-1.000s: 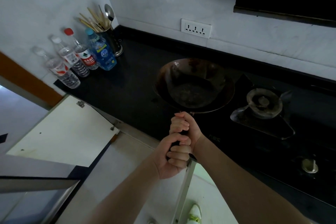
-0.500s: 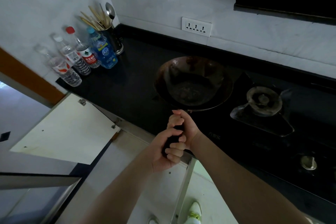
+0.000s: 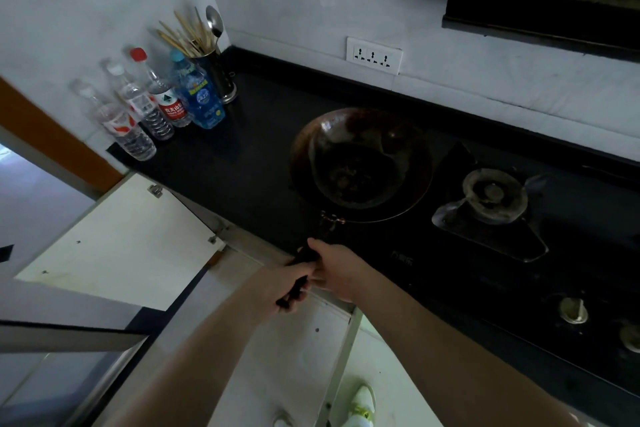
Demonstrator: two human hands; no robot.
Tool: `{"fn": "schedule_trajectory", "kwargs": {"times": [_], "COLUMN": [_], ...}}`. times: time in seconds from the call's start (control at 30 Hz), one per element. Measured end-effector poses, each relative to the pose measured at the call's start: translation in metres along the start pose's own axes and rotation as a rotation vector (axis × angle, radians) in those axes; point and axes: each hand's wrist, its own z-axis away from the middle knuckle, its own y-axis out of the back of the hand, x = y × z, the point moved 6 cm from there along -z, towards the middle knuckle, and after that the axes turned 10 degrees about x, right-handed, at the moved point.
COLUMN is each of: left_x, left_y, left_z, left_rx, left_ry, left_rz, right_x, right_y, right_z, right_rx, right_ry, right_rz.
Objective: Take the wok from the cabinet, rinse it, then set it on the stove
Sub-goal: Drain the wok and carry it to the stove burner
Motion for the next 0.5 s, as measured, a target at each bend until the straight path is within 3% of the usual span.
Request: {"fn": "schedule_trajectory", "kwargs": {"times": [0.13,0.5], "left_x": [0.0,0.005], "left_y": [-0.001,0.001], "left_z": [0.002,0.009], "left_rx": [0.03,0.108], "left_ry": [-0.053,-0.041], "left_rz": [0.011,-0.048], "right_x": [-0.004,-0.006], "right_y": [-0.001,0.008], "right_z": [0.003,0.026], "right_rx": [0.089,0.072], "right_ry": [0.072,0.108], "right_rz": [0.09,0.089]}}
